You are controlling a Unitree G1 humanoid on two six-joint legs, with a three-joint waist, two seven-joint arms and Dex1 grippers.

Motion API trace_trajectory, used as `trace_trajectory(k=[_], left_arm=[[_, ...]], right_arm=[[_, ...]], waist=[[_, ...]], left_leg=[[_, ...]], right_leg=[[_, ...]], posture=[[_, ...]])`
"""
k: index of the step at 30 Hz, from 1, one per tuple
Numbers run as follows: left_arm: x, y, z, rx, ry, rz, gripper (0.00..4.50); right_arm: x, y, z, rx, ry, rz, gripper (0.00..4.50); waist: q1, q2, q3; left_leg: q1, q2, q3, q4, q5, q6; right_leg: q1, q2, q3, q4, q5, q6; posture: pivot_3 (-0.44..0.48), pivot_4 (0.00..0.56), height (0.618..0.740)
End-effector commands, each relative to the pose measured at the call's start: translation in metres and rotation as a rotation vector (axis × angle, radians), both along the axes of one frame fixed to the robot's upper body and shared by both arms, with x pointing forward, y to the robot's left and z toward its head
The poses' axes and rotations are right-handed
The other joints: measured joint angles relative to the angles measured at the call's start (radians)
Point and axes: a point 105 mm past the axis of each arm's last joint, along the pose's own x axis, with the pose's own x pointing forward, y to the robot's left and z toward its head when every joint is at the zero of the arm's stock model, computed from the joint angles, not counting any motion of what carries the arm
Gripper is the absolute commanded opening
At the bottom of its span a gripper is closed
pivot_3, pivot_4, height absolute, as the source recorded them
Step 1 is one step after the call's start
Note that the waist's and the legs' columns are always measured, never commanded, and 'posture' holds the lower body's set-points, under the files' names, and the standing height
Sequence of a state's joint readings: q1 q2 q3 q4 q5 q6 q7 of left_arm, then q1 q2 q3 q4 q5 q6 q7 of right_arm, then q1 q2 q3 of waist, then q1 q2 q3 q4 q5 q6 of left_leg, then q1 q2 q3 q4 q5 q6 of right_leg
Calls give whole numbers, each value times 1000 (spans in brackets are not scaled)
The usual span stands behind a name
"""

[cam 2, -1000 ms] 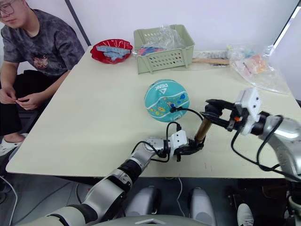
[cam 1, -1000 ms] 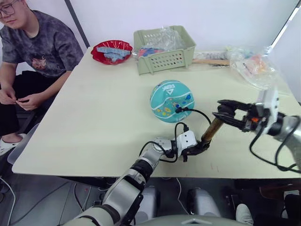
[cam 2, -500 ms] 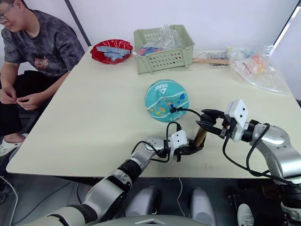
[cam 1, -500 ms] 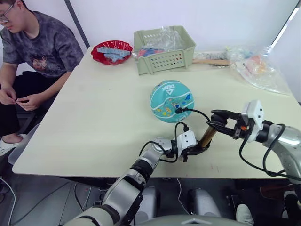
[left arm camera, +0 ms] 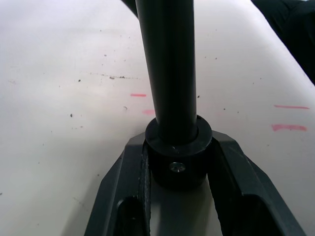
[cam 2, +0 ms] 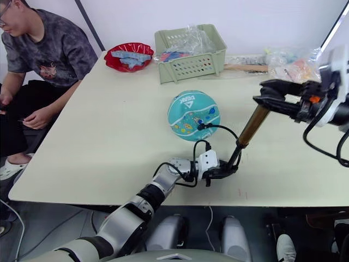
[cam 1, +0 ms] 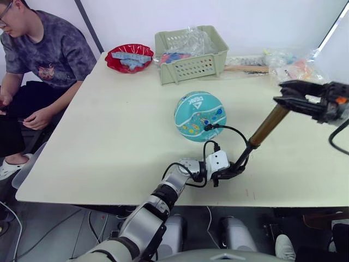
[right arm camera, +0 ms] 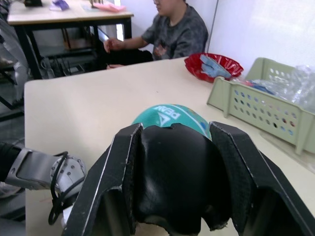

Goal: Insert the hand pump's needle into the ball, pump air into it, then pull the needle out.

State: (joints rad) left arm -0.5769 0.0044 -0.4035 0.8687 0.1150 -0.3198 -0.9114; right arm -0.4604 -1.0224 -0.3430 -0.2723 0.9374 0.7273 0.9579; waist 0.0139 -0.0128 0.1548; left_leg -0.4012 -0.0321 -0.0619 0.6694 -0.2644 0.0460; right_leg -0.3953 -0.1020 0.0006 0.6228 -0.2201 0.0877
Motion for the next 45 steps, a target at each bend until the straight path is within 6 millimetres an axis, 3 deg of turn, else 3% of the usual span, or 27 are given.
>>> trace_trajectory(k=[1, 4, 15, 20, 23, 25, 30, 39, 43, 45], left_arm=[[-13, 19, -37, 130, 93, 11, 1158], [-13, 19, -37, 131, 93, 11, 1158], [-12, 17, -36, 129, 91, 13, 1158], [-12, 19, -36, 130, 88, 21, 1158], [-11, 20, -36, 132, 86, 24, 1158], [-10, 20, -36, 133, 85, 25, 1158], [-9, 20, -36, 137, 85, 25, 1158], [-8, 20, -36, 138, 86, 25, 1158], [-8, 20, -36, 137, 87, 27, 1158], [-8, 20, -37, 136, 88, 29, 1158]], right_arm=[[-11, -13, 46, 42, -184, -51, 1731], [-10, -11, 35, 27, -154, -48, 1731], [7, 12, -100, -85, 45, -67, 1731], [3, 27, -166, -135, 94, -66, 1731], [1, 34, -182, -153, 81, -66, 1731], [1, 38, -182, -130, 74, -64, 1731], [9, 32, -144, -60, 0, -78, 1731], [12, 9, -44, -4, -132, -66, 1731], [10, 3, -19, 8, -158, -67, 1731], [8, -5, 11, 19, -197, -77, 1731]], waist=[[0, 0, 0], [0, 0, 0], [-2, -9, -7], [-2, -12, -12], [-4, -14, -13], [-4, -14, -13], [-4, -13, -12], [0, -3, -3], [0, -3, -3], [-1, 0, 0]], left_leg=[[0, 0, 0, 0, 0, 0], [0, 0, 0, 0, 0, 0], [5, 1, 0, 1, 0, 0], [7, 2, -2, 1, 0, 0], [12, 3, -2, 0, 0, 0], [15, 3, -2, 0, 0, 0], [18, 4, -2, -1, 0, 0], [8, 2, -2, 0, 0, 0], [2, 0, -1, 0, 0, 0], [2, 0, -1, 1, 0, 0]], right_leg=[[0, 0, 0, 0, 0, 0], [0, 0, 0, 0, 0, 0], [4, 2, 0, 0, 0, 0], [5, 4, 0, 0, 0, 1], [9, 5, 0, 0, 0, 0], [12, 5, 1, 0, -1, 1], [15, 6, 1, 0, -5, 0], [6, 4, 1, 0, 0, -1], [1, 2, 2, 0, 0, -1], [1, 2, 2, 0, 0, -1]], posture=[[0, 150, 740], [0, 150, 740], [0, 150, 740], [0, 150, 740], [0, 150, 740], [0, 150, 740], [0, 150, 740], [0, 150, 740], [0, 150, 740], [0, 150, 740]])
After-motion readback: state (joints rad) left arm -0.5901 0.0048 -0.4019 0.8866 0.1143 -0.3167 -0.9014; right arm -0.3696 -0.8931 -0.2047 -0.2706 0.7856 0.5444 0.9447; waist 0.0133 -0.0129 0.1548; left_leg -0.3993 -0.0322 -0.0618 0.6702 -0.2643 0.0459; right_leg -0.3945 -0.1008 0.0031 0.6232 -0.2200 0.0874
